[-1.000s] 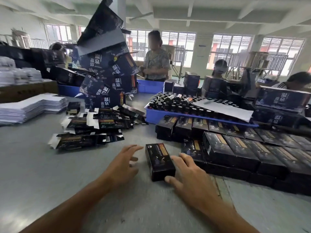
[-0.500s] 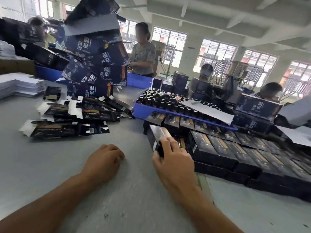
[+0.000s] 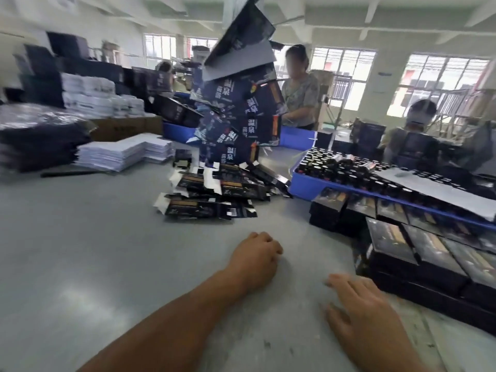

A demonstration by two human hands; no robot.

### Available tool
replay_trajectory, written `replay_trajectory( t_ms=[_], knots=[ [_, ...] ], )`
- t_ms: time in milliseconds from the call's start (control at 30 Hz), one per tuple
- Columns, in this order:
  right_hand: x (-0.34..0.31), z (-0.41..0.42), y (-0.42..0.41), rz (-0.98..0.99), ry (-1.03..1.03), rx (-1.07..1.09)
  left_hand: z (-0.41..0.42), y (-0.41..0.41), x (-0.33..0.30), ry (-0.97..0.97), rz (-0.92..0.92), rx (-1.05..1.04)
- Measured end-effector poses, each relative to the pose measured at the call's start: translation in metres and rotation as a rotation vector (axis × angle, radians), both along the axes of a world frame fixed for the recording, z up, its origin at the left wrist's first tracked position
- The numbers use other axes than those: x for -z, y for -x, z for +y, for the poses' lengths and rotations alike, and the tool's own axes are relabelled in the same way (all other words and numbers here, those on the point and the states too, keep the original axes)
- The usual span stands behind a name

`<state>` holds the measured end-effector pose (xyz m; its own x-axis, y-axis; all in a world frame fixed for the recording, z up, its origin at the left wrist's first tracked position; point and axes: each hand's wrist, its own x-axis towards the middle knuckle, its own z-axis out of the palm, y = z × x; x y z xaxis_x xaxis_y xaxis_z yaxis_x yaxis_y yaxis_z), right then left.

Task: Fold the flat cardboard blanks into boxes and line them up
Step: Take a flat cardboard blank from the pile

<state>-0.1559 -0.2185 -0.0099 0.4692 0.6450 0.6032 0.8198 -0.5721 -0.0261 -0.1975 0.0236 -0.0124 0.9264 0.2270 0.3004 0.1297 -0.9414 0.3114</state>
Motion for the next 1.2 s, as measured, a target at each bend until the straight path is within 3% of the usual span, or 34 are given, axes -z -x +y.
replay_trajectory(
  t_ms=[200,367,500,600,667,867,1200],
  knots=[
    [0.004,0.006,0.004,0.113,0.005,-0.065,0.059,0.002,-0.002,-0.037,-0.081,-0.401],
    [0.002,-0.003,0.002,0.301,0.045,-0.071,0.099,0.016,0.003,0.074,0.218,-0.602],
    [0.001,-0.006,0.005,0.384,0.087,-0.07,0.069,0.017,-0.009,-0.031,0.394,-0.536],
    [0.003,-0.002,0.004,0.414,0.078,-0.078,0.027,0.018,-0.016,-0.246,0.321,-0.374],
    [0.002,-0.006,0.002,0.422,0.035,-0.086,-0.002,0.014,-0.015,-0.277,0.255,-0.224],
    [0.0,-0.011,0.002,0.482,0.087,-0.099,-0.012,0.007,-0.009,-0.158,0.164,-0.06],
    [-0.002,-0.013,0.004,0.524,0.079,-0.092,0.023,-0.001,-0.002,0.01,0.329,-0.082]
  ],
)
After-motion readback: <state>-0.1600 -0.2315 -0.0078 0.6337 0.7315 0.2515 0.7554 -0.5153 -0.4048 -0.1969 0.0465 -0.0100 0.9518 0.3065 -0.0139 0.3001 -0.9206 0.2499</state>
